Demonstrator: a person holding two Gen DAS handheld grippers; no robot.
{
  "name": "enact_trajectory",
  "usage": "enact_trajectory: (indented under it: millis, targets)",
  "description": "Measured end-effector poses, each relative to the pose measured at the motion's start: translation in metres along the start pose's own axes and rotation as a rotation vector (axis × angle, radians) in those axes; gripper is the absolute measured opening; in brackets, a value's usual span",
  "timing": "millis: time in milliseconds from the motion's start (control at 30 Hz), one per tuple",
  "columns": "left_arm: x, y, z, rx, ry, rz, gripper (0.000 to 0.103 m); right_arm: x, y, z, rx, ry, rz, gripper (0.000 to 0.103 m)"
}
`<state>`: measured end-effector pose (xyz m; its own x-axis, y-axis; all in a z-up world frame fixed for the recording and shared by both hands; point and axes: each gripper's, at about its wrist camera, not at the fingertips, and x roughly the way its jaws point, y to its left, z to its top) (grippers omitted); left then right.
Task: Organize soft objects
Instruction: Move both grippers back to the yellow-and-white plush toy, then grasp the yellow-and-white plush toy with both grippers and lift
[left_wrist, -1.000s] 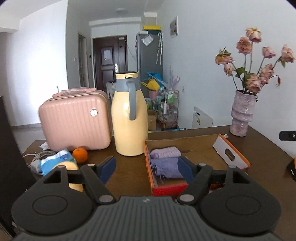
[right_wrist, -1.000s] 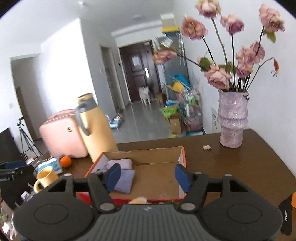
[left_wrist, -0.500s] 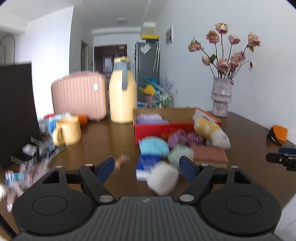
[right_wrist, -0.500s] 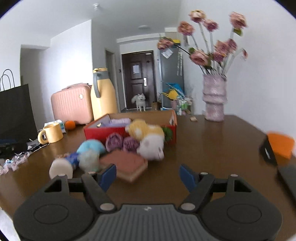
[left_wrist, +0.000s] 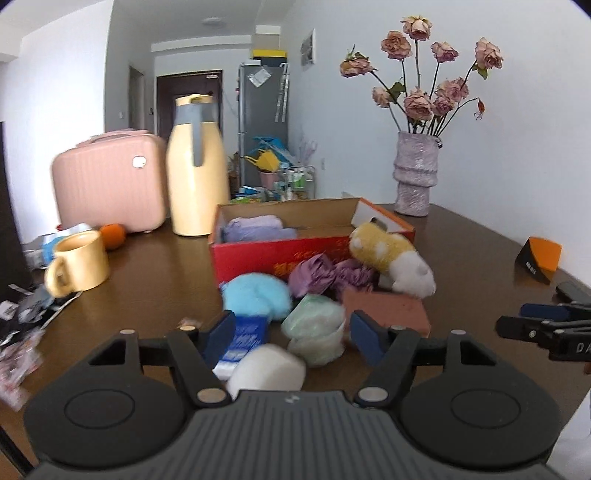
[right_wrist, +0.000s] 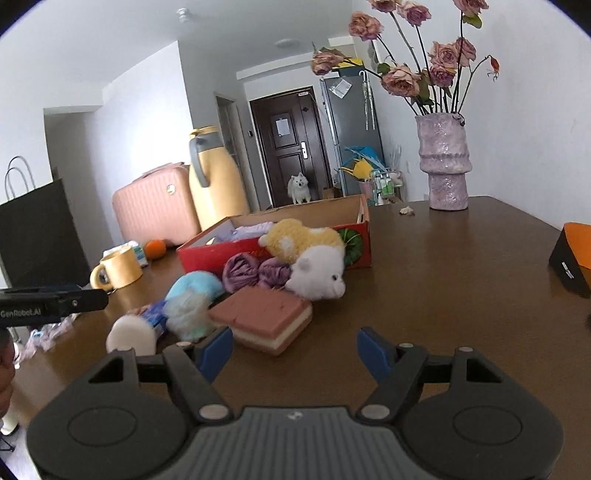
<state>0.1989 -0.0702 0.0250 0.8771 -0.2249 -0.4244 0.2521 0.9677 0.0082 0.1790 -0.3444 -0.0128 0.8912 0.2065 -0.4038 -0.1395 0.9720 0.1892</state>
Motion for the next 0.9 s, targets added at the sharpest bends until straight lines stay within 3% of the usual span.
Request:
enact_trajectory:
  millis: [267,567,633,667,700,800,900]
  targets:
    - [0.084,-0.036,0.048,0.031,0.008,-0.079,0.058,0.075,-0.033,0.037,0.074,0.045,0.052,0.069]
    - [0.192,-0.064,0.080,-0.005,0.119,-0.155,0.058,0.163,-0.064,0.058,0.228,0.124,0.159,0.068]
    - [0.208,-0.062,0.081,-0.037,0.151,-0.172,0.053,0.175,-0.069,0.055,0.259,0.153,0.185,0.067]
    - [0.216,-0.060,0.082,-0.058,0.165,-0.181,0.044,0.179,-0.070,0.054,0.272,0.159,0.192,0.062]
    - [0.220,-0.060,0.081,-0.068,0.171,-0.198,0.044,0.183,-0.073,0.052,0.284,0.163,0.208,0.051]
    - [0.221,-0.059,0.082,-0.093,0.157,-0.226,0.040,0.179,-0.073,0.052,0.276,0.152,0.203,0.050]
    - [0.205,-0.063,0.086,-0.102,0.157,-0.251,0.040,0.157,-0.063,0.062,0.171,0.135,0.156,0.049]
